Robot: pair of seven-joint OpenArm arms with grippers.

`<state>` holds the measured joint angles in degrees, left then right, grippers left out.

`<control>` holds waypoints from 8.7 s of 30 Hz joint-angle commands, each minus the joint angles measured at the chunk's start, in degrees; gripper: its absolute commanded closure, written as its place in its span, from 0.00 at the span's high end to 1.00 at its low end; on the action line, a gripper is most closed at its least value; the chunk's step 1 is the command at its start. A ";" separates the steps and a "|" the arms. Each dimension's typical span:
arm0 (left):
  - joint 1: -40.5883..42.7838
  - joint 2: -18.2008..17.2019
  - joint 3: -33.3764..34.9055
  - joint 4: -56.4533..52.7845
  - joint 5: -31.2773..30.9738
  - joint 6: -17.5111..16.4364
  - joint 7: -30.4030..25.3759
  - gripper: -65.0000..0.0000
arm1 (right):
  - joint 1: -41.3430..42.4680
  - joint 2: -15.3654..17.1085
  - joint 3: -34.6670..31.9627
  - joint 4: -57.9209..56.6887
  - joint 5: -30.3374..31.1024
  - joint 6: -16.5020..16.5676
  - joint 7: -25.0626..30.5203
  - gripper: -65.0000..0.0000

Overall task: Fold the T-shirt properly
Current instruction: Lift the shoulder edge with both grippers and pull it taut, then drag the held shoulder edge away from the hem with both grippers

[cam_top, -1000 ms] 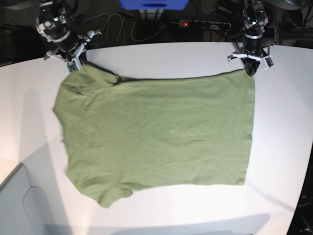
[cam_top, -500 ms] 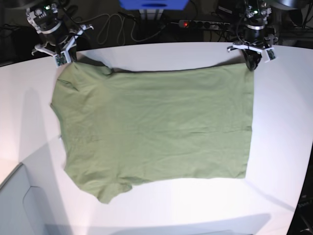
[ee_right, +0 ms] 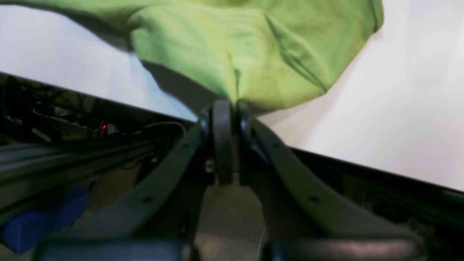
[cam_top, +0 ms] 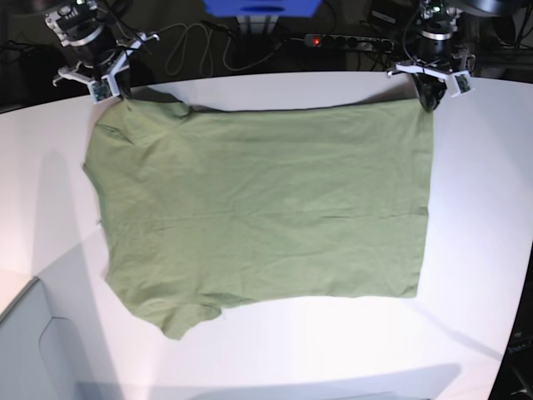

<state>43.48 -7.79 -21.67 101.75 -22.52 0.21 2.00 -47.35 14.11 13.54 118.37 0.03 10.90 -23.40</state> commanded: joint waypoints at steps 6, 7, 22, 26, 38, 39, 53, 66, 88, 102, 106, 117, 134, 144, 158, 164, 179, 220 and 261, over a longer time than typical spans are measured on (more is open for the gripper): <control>-2.39 -0.16 -4.04 0.27 0.15 0.01 -1.52 0.00 | 2.65 0.35 0.83 0.80 0.19 0.93 1.20 0.00; -2.65 -0.16 -4.31 0.27 0.15 0.01 -1.52 0.00 | 3.27 0.35 0.75 0.71 0.19 0.93 1.20 0.00; -9.59 0.01 -3.96 0.27 0.24 0.19 -1.52 0.00 | 18.12 0.26 -0.13 -0.08 0.36 0.93 -6.10 0.00; -12.50 0.01 -3.87 -1.14 0.24 0.19 -1.52 0.00 | 21.81 0.26 -1.80 -1.84 0.27 0.93 -6.62 0.00; -19.79 -0.43 -3.78 -7.29 0.24 0.10 -1.52 0.00 | 31.05 0.53 -3.21 -9.75 0.27 1.02 -6.54 0.00; -20.32 -0.43 -3.78 -7.38 0.24 0.10 -1.52 0.00 | 31.84 0.53 -3.56 -10.45 0.27 1.02 -6.62 0.00; -27.79 -0.16 -4.31 -7.65 0.24 -0.16 9.91 0.00 | 38.34 0.35 -5.85 -17.93 0.27 1.02 -6.27 0.00; -27.79 -0.52 -4.39 -12.66 0.06 -0.16 9.65 0.00 | 40.89 -1.41 -5.94 -18.19 0.27 1.02 -6.27 0.00; -27.79 -0.52 -4.39 -12.66 -0.20 0.19 10.00 0.13 | 42.74 -3.43 -5.94 -21.27 0.36 1.02 -6.27 0.00; -27.44 -1.13 -4.39 -12.13 -0.20 0.19 10.00 0.28 | 43.35 -3.25 -5.94 -20.83 0.27 1.02 -12.43 0.00; -27.26 -1.31 -4.39 -12.04 -0.29 0.01 10.00 0.40 | 43.79 -3.43 -5.85 -20.83 0.27 1.02 -12.87 0.00; -26.47 -1.31 -4.39 -12.57 -0.29 -0.16 10.00 0.57 | 43.62 -3.25 -5.94 -20.83 0.27 1.02 -13.04 0.00; -27.88 -1.31 -4.04 -18.46 -0.29 -0.25 9.91 0.57 | 41.77 -3.34 -3.65 -15.90 0.27 1.02 -15.06 0.62; -29.02 -0.78 -3.78 -20.48 -0.38 -0.25 9.91 0.57 | 37.55 -3.16 2.24 -12.83 0.27 1.02 -15.06 0.62; -29.11 -0.69 -3.78 -22.41 -0.38 -0.25 9.91 0.00 | 35.79 -1.93 9.98 -17.05 0.54 1.02 -15.06 0.62; -28.85 -0.69 -3.78 -22.50 -0.38 -0.25 9.91 0.00 | 36.06 -2.02 9.89 -20.83 0.54 4.53 -15.06 0.62; -27.70 -0.69 -4.22 -22.06 -0.38 -0.25 9.91 0.00 | 37.20 -2.20 9.89 -28.30 0.27 8.75 -15.24 0.40; -12.41 1.24 -4.39 -5.80 -0.38 0.01 10.00 0.00 | 27.00 -1.05 10.33 -8.43 0.27 8.84 -21.57 0.00; -4.85 1.42 -4.39 -1.49 -0.38 -0.16 16.51 0.00 | 16.19 -1.93 13.93 -5.97 0.27 8.84 -21.13 0.01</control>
<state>38.24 -5.89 -25.69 99.18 -22.94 -0.05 19.18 -31.00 11.31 27.24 111.50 0.21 19.27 -45.28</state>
